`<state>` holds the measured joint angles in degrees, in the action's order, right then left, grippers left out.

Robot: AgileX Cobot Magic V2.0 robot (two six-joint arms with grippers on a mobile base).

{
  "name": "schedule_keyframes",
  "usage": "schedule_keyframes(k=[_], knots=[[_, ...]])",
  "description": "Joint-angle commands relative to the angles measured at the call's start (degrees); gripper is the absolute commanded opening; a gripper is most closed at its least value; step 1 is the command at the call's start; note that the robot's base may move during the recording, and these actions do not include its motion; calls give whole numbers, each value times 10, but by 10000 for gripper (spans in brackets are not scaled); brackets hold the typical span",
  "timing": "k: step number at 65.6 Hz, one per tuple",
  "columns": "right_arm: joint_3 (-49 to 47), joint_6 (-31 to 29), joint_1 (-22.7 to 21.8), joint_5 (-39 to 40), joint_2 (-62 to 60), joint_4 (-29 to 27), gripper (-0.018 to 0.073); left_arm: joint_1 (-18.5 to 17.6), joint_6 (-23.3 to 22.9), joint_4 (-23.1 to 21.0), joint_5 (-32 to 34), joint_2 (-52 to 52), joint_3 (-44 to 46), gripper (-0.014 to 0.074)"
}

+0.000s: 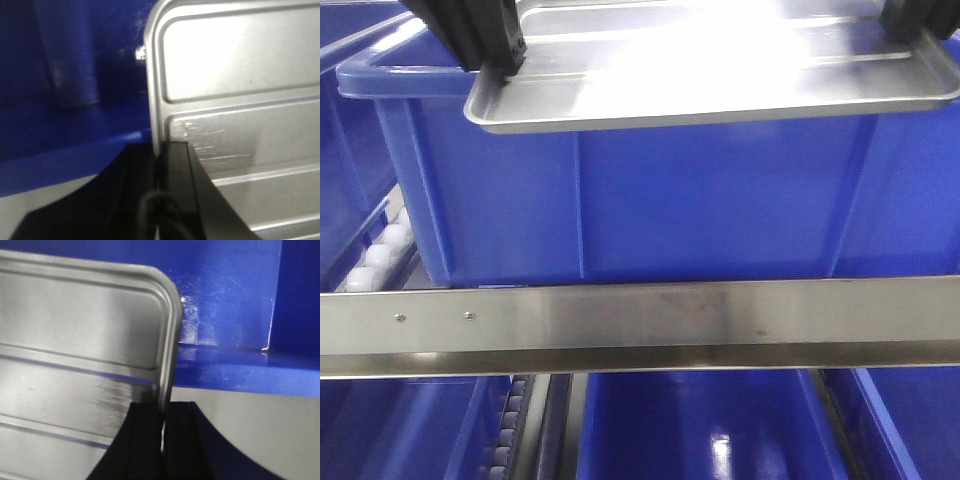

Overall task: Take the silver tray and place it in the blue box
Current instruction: 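Lower the held tray with both grippers into the large blue bin, then open both grippers to release the tray inside the bin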

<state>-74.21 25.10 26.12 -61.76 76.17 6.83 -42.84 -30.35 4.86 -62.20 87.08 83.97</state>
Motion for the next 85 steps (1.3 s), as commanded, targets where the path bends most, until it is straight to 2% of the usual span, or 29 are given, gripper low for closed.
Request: schedule_keyframes(k=[1, 29, 49, 57, 70, 85], knots=[[-18, -10, -1, 50, -19, 17, 57, -5, 25, -3, -1, -19, 13, -105], [-26, -11, -1, 59, -19, 20, 57, -5, 25, -1, 11, -19, 23, -105], [-116, -11, -5, 47, -20, 69, 57, -5, 31, 45, 30, 2, 151, -105], [-148, -14, -22, 48, -9, 90, 57, -5, 41, 47, 28, 52, 222, -105], [-180, -37, -69, 53, 37, 89, 57, -5, 44, 56, 36, 136, 298, -105], [-181, -37, -101, 84, 115, 89, 57, -5, 44, 106, 62, 212, 323, -105]])
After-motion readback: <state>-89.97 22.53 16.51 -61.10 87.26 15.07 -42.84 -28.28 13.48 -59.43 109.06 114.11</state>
